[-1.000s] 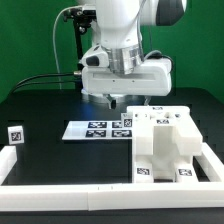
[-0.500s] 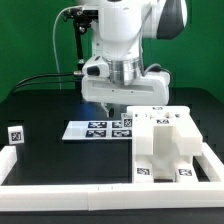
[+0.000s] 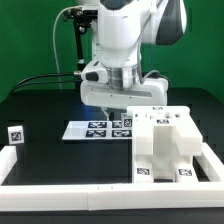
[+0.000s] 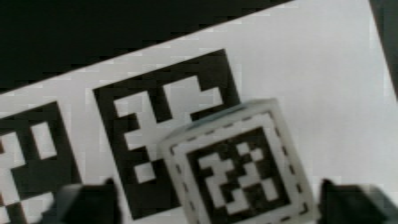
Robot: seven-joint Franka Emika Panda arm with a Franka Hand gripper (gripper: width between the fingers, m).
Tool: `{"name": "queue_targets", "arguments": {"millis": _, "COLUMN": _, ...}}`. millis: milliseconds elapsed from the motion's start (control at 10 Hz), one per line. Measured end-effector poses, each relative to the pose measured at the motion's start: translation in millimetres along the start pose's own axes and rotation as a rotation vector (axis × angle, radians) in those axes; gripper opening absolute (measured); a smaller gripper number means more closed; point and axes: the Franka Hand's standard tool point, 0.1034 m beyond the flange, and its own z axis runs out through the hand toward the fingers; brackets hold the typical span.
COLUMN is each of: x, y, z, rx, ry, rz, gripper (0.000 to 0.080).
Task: Assemble chair
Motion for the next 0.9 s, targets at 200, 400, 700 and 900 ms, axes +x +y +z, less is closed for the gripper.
{"name": "queue_targets", "arguments": {"millis": 200, "x": 0.4, "y": -0.4, "z": -0.4, "rx": 0.001, "ry": 0.001, "rz": -0.001, "gripper": 0.0281}}
{"name": "queue_targets", "arguments": {"millis": 400, "x": 0.4, "y": -0.4, "z": -0.4, "rx": 0.000, "ry": 0.001, "rz": -0.001, "gripper": 0.0282}}
{"name": "queue_targets", "arguments": {"millis": 700, "x": 11.7, "y": 2.0, "z": -29.4, "rx": 0.039, "ry": -0.027, "rz": -0.030, "gripper": 0.0282}}
{"name": "queue_targets", "arguments": {"millis": 900, "x": 39.4, "y": 17.7, "z": -84.5, "rx": 0.090, "ry": 0.038, "rz": -0.060, "gripper": 0.0282}}
